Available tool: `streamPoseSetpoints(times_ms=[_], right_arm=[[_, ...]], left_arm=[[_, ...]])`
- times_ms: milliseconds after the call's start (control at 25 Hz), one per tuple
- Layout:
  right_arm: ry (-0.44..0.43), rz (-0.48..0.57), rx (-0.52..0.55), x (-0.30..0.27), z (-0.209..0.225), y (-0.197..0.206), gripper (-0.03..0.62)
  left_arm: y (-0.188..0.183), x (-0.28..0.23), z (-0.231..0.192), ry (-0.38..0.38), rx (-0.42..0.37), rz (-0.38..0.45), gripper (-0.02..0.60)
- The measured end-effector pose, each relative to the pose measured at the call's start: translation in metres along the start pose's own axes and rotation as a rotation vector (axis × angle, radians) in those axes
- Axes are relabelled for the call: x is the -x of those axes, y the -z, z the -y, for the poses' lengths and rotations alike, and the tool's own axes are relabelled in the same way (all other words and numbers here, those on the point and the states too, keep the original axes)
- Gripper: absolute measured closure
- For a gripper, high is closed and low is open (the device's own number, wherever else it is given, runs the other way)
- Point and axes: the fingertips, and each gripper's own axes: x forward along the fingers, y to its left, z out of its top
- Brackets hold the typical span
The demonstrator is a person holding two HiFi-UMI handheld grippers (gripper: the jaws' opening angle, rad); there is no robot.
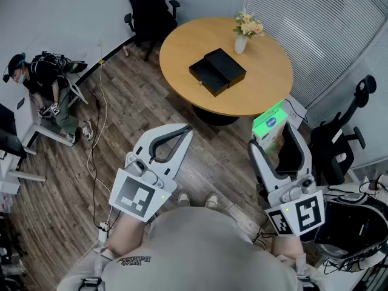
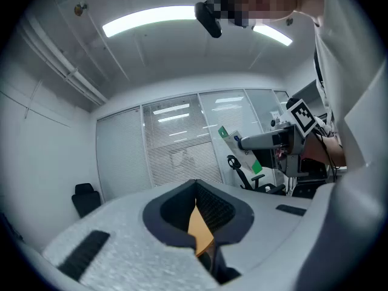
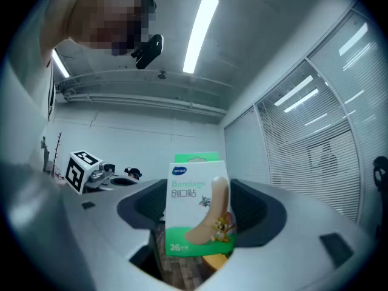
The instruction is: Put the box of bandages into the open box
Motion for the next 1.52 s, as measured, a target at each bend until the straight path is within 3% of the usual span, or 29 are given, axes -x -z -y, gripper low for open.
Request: streamPoseSetpoints(times_ms=[480, 760, 1080, 1520], right_arm=[[-0.039, -0.027, -0.012, -0.003, 0.017, 0.007, 0.287], [-0.057, -0.033, 0.070, -0.001, 0.026, 0.010, 0.287], [-0.097, -0.033, 0.052, 0.007, 0.046, 0.016, 0.287], [-0.094, -0.010, 0.007, 0.026, 0.064, 0.018, 0.287]], left_arm=[[-0.002, -0.016, 0.009, -0.014, 0.002, -0.013, 0.558], [-0.007, -0.025, 0.016, -0.033, 0.004, -0.011, 0.558], [-0.005, -0.038, 0.030, -0.081, 0.049, 0.004, 0.559], [-0.013, -0.047, 0.047, -0.099, 0.015, 0.000, 0.559]])
